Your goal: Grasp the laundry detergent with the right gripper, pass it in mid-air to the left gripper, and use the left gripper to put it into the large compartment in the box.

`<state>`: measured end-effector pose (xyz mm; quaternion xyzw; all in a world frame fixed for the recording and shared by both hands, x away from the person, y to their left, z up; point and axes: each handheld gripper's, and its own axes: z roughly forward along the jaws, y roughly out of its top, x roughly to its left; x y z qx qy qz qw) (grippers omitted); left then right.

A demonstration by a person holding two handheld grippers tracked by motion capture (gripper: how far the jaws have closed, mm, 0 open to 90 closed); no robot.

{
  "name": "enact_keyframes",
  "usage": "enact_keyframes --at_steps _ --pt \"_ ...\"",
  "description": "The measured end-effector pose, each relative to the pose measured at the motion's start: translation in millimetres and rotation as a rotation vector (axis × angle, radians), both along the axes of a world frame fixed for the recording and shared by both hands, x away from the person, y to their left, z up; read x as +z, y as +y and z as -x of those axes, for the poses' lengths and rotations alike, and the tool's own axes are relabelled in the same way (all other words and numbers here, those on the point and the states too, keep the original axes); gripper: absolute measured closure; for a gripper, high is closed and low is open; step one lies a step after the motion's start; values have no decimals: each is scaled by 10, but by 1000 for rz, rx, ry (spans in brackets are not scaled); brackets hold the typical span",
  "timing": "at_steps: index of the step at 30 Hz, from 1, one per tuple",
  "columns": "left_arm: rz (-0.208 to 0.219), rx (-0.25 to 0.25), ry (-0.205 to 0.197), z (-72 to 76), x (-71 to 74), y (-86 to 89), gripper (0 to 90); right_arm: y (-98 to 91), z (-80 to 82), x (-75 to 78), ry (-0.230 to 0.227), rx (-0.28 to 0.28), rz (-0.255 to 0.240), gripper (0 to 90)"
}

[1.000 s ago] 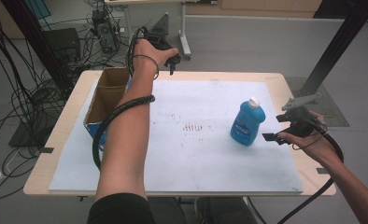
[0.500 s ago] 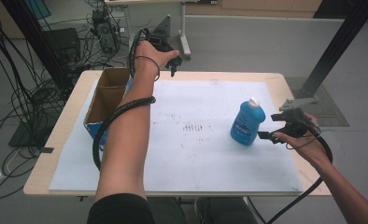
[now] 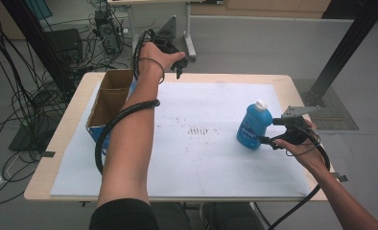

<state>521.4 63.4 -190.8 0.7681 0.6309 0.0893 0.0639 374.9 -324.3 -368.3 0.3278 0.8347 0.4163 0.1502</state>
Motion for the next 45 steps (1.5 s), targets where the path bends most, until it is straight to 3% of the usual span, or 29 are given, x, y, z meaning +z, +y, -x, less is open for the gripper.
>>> enact_keyframes --at_steps 22,45 --pt "0 -15 1 -12 -21 -51 58 135 -76 -197 -65 8 -76 23" --pt "-3 -25 5 -13 -34 -99 57 175 -153 -310 -92 11 -136 16"
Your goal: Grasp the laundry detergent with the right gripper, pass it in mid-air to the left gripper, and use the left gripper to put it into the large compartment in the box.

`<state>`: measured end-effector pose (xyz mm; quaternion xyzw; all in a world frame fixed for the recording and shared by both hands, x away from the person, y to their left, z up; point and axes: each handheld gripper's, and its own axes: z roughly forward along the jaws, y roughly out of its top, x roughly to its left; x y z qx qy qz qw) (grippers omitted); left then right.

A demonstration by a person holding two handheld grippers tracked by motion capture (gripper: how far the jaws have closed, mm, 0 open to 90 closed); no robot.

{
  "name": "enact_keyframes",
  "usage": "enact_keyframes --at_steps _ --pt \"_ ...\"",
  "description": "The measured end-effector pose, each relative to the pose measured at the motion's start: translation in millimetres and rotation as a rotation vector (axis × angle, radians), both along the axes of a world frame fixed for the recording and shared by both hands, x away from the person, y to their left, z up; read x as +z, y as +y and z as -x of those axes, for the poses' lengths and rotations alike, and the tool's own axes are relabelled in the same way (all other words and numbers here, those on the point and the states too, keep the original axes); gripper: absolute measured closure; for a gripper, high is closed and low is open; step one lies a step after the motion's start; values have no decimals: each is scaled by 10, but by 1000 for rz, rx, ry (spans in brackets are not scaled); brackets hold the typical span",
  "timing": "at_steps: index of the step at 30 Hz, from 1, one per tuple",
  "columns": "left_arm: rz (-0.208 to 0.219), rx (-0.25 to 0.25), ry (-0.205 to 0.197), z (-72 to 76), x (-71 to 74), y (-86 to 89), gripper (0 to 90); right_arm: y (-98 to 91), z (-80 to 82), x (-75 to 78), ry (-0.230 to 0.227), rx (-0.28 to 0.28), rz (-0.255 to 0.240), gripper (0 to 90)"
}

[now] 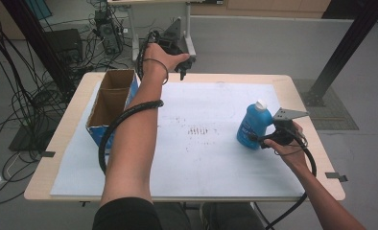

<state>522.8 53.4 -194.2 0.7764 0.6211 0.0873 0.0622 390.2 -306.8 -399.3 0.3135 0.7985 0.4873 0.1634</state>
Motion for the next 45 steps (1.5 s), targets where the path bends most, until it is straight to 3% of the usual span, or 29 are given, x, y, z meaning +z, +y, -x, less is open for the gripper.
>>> enact_keyframes --at_steps 45 --pt "6 -3 -5 19 35 18 56 33 -11 -73 -41 19 -42 10"
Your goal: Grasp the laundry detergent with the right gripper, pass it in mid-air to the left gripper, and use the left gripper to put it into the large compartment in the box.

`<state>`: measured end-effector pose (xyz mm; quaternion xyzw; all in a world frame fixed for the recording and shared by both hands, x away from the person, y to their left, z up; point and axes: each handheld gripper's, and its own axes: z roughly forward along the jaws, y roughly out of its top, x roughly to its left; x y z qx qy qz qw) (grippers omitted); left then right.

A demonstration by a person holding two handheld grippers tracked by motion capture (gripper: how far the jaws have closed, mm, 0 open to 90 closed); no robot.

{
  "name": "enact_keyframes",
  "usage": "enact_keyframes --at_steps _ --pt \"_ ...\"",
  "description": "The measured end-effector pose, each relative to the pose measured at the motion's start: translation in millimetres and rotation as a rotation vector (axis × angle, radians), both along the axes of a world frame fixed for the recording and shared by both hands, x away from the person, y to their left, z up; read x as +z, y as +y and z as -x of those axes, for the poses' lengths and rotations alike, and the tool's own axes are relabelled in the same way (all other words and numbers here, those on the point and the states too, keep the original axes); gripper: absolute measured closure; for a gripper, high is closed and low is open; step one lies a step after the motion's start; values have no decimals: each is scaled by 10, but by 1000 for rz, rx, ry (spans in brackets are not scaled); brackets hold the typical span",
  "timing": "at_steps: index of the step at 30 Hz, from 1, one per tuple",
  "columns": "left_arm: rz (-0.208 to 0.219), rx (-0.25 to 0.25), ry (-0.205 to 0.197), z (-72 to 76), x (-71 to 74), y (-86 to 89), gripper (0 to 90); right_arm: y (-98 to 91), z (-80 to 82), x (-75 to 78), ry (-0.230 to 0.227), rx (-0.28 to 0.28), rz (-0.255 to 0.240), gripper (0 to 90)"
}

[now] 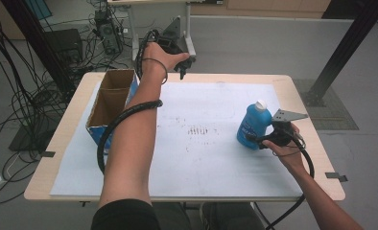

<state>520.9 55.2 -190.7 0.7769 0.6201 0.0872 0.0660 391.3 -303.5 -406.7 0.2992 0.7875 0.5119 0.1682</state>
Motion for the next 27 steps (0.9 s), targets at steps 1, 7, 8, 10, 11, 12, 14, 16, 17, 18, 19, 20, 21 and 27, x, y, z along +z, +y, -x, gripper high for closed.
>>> enact_keyframes --at_steps 1,7,8,10,11,12,14,16,17,18,19,20,21,27 --pt "0 0 -2 0 0 1 56 2 1 2 -3 -1 3 10" --pt "0 -5 -4 -2 15 -5 56 6 2 -2 -6 -1 3 9" --pt "1 -5 -3 -3 17 -6 56 8 5 1 -6 -1 4 10" --pt "2 -5 -2 -3 16 -8 55 9 6 5 -8 1 3 11" --pt "1 -6 -3 -3 17 -9 55 8 8 8 -10 1 3 10" --pt "1 -6 -2 -4 17 -11 55 7 7 8 -11 0 2 9" --pt "-1 -4 -3 -6 13 -19 56 6 4 4 -11 1 2 10" --pt "-1 -5 -4 -6 14 -22 55 6 4 4 -12 -1 2 10" --pt "0 -5 -4 -5 16 -24 56 5 5 7 -12 -2 1 10" --pt "-1 -5 -3 -5 17 -27 55 5 6 9 -14 -1 2 10" --pt "-2 -6 -4 -5 20 -28 55 5 7 10 -17 -1 -1 10" --pt "0 -6 -5 -4 24 -30 55 -1 4 11 -16 -1 0 10" --pt "-1 -6 -4 -5 27 -32 55 -3 4 11 -15 -1 -1 9" --pt "-1 -9 -2 -6 30 -27 55 7 5 10 -19 3 2 10"
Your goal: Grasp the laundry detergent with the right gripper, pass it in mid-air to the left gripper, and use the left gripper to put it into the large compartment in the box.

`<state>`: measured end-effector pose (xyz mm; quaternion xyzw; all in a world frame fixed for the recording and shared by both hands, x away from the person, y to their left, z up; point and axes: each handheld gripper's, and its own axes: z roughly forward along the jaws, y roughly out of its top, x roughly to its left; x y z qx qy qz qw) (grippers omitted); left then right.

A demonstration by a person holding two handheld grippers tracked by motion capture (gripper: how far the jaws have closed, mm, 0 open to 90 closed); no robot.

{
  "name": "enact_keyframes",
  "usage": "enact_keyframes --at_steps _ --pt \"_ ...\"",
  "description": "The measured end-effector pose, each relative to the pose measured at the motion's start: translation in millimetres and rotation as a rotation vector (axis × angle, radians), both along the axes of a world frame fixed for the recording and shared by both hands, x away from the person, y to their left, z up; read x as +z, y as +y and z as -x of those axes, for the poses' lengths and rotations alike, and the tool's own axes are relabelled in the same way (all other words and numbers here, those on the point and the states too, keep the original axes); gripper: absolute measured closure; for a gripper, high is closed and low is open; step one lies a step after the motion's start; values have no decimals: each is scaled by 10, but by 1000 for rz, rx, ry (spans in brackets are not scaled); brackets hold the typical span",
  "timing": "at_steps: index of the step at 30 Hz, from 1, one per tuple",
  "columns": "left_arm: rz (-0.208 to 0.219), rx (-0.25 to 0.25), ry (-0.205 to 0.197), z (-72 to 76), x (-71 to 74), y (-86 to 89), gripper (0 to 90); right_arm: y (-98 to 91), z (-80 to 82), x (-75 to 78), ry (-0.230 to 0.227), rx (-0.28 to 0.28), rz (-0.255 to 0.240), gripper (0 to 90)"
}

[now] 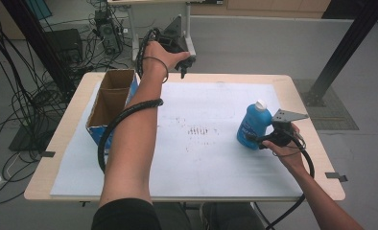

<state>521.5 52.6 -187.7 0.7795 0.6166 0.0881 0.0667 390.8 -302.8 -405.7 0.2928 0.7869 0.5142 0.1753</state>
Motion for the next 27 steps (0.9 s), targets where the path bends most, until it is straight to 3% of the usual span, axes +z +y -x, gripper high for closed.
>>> enact_keyframes --at_steps 27 --pt "4 -1 -6 6 7 12 56 20 -3 -4 -8 1 10 11"
